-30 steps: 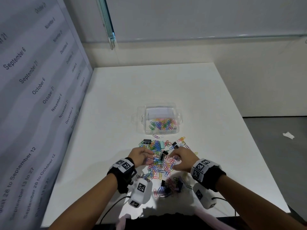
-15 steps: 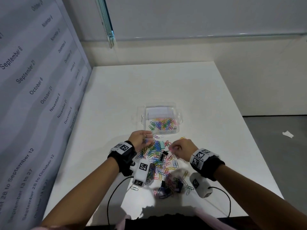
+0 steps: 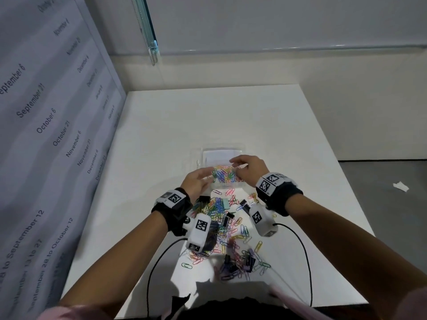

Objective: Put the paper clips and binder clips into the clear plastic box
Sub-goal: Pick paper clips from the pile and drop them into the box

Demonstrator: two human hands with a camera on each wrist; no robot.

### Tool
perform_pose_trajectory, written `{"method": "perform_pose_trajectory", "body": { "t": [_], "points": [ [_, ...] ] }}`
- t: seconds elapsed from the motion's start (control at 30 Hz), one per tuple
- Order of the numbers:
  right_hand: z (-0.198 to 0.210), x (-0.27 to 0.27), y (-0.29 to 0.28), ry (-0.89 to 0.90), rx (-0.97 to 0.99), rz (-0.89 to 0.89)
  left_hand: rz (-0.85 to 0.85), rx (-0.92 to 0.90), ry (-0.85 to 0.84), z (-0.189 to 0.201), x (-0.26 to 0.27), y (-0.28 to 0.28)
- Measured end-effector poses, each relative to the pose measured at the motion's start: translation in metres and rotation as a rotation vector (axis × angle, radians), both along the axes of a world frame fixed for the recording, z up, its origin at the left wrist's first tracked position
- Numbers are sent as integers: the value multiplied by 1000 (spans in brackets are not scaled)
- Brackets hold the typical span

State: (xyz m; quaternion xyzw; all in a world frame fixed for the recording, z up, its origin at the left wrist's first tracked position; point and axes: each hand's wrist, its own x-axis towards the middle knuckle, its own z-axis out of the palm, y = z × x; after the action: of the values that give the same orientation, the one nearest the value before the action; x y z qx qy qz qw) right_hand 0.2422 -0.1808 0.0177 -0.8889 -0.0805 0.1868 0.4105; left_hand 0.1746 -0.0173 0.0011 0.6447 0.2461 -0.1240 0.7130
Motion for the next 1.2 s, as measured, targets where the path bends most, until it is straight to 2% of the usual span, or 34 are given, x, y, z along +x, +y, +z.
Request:
{"method": "perform_pose_trajectory", "body": {
  "t": [0.1,0.23,0.3,0.4,0.47,0.53,0.67,0.9,1.1,1.2],
  "points": [
    [-6,-10,-3,22,-15,22,-164,97,-14,-6,-18,3],
    [-18,-33,-12,53,-54,90,-536,546,10,-28,-48,10],
    [-25,-46,-20,128,-100,153,-720,752,22,-35,-65,11],
    [-34,-65,-28,230,-253,347,-837,802,45,-41,-83,8],
    [-40,-76,-28,212,-415,487,-852,788,51,-45,-89,3],
    [-47,-88,-22,195,-462,533,-862,846,29,-50,-92,-7],
    [-58,-107,-4,125,-416,501,-785,948,-22,-55,-91,-25],
    [-62,-97,-15,98,-349,465,-733,934,-29,-54,-87,-17],
    [-59,-91,-31,61,-241,216,-503,704,67,-57,-82,-1],
    [-59,-89,-36,37,-232,220,-391,501,92,-58,-77,6]
  ]
}}
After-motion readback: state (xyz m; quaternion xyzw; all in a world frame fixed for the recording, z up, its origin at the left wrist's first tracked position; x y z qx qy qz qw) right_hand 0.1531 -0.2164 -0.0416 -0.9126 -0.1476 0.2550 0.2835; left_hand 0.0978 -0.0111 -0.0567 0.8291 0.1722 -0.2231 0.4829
